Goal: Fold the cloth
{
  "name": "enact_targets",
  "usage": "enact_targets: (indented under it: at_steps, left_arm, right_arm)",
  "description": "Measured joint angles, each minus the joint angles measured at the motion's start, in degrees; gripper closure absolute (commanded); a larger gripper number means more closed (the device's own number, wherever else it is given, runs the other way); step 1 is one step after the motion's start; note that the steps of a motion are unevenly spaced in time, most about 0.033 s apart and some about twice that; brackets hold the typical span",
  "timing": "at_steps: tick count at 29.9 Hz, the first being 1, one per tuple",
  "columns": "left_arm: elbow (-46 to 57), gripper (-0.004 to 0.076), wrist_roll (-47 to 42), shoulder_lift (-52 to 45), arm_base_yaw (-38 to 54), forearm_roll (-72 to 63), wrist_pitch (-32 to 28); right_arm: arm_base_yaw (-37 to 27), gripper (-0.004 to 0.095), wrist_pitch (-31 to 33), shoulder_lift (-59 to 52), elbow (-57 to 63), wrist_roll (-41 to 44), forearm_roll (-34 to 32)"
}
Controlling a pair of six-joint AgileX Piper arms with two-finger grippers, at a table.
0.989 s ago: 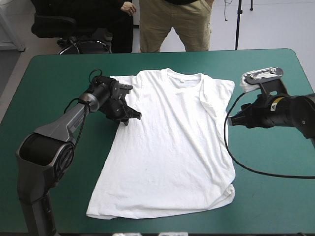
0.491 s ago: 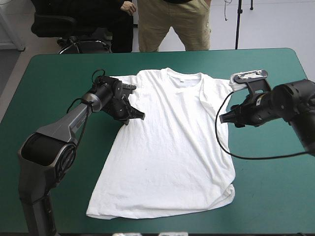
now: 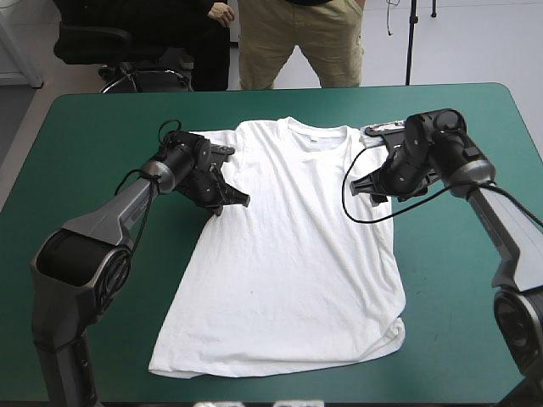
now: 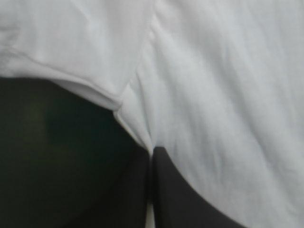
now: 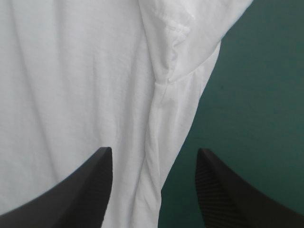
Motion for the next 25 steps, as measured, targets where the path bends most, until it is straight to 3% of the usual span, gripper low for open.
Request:
enact_targets:
  at_steps: [25]
  left_arm:
    - [-0.06, 0.0741, 0.00, 0.07, 0.00, -0.01, 0.00]
  right_arm:
    - [-3.87, 0.0412, -5.62, 15.15, -0.14, 1.86, 0.55]
